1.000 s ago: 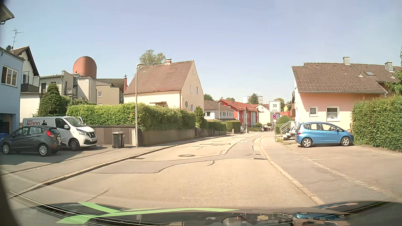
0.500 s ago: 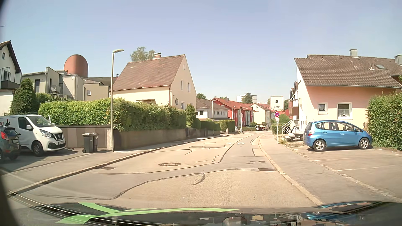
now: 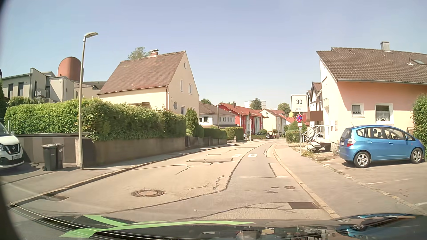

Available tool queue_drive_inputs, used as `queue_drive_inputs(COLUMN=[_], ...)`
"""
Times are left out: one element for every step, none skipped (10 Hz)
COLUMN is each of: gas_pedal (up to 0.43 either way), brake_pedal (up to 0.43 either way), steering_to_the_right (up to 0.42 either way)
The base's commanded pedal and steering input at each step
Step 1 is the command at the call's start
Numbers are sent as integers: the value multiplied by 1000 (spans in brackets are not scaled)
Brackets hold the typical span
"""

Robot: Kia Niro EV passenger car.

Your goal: Follow the waypoints while adhering to traffic rules and regulations

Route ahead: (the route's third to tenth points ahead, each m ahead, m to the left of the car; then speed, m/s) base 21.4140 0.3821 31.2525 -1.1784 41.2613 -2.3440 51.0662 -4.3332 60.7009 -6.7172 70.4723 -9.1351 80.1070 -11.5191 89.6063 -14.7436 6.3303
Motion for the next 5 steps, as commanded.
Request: queue_drive_inputs(gas_pedal=[87,87,87,87,87], brake_pedal=[0,0,0,0,0], steering_to_the_right=[33,33,33,33,33])
